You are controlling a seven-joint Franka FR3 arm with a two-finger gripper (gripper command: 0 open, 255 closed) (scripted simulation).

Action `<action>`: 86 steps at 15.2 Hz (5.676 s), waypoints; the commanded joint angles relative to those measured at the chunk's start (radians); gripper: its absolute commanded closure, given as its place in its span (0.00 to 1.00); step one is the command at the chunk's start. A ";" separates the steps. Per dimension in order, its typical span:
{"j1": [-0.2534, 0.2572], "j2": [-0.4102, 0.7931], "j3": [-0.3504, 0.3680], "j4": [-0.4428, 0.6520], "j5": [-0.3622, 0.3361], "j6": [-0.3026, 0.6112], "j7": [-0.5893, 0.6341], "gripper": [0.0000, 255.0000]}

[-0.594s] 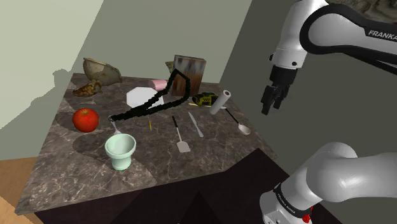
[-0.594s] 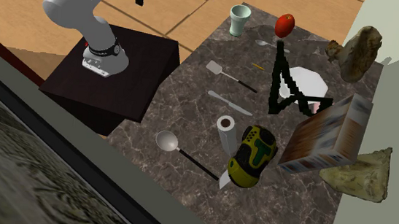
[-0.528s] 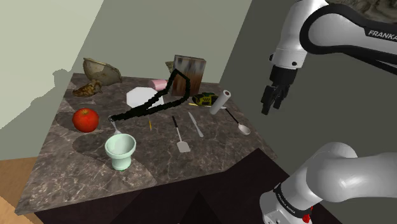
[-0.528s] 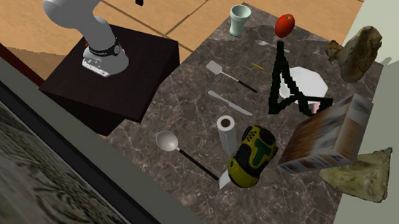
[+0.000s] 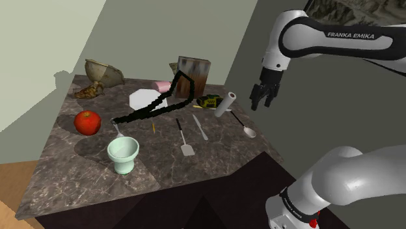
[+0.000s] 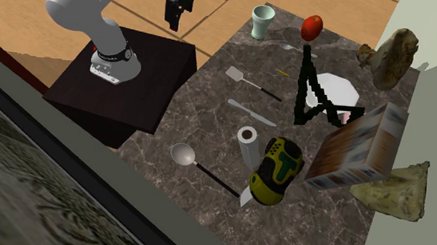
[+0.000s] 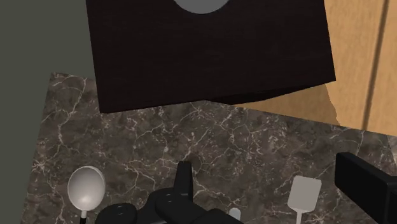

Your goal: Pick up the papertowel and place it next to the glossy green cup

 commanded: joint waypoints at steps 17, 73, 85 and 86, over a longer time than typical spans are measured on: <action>-0.110 0.624 -0.137 0.394 0.049 0.295 -0.047 0.00; -0.220 1.017 -0.179 0.936 0.158 0.177 -0.053 1.00; -0.226 0.998 -0.182 1.068 0.151 0.026 -0.037 1.00; -0.227 0.998 -0.182 1.081 0.151 0.013 -0.036 1.00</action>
